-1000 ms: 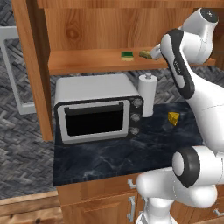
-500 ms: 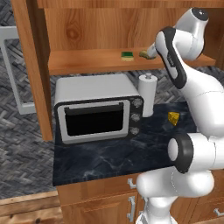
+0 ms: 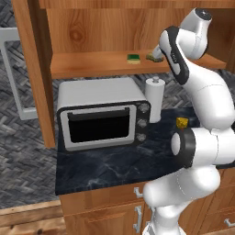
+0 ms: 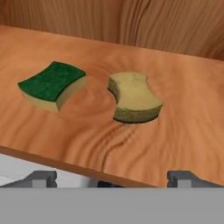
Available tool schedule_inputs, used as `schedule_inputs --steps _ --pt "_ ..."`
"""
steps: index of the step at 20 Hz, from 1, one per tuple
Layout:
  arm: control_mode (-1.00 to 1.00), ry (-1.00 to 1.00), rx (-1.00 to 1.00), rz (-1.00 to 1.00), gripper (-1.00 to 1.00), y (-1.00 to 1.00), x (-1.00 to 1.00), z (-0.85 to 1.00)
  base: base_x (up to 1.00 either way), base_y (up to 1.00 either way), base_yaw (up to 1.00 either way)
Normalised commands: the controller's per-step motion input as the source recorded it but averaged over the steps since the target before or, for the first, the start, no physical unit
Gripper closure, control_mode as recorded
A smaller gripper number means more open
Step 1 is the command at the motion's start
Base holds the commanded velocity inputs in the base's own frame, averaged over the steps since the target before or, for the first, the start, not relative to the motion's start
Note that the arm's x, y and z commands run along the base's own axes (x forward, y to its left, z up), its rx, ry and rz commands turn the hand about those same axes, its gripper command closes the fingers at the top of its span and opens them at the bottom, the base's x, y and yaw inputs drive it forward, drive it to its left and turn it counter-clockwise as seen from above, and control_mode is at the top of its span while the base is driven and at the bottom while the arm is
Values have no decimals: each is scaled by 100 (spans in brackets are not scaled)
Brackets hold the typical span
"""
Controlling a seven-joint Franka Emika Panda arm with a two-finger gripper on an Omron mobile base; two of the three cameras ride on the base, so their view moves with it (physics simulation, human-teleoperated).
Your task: Pick the sponge and sponge from the cabinet and place them on the counter.
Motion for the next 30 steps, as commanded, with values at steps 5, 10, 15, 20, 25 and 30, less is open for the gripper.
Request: schedule_inputs --steps 5,10,15,20,25,30 --pt "-100 4 0 0 -100 0 35 -4 0 0 0" --pt "-100 3 0 0 -100 -3 31 -5 0 0 0" --pt "-100 3 0 0 -100 -5 29 -14 0 0 0" --pt "-100 3 0 0 -100 -1 28 -14 0 0 0" --pt "-100 1 0 0 -100 -1 30 -3 0 0 0" --pt "-100 0 0 0 -100 -5 31 -3 0 0 0"
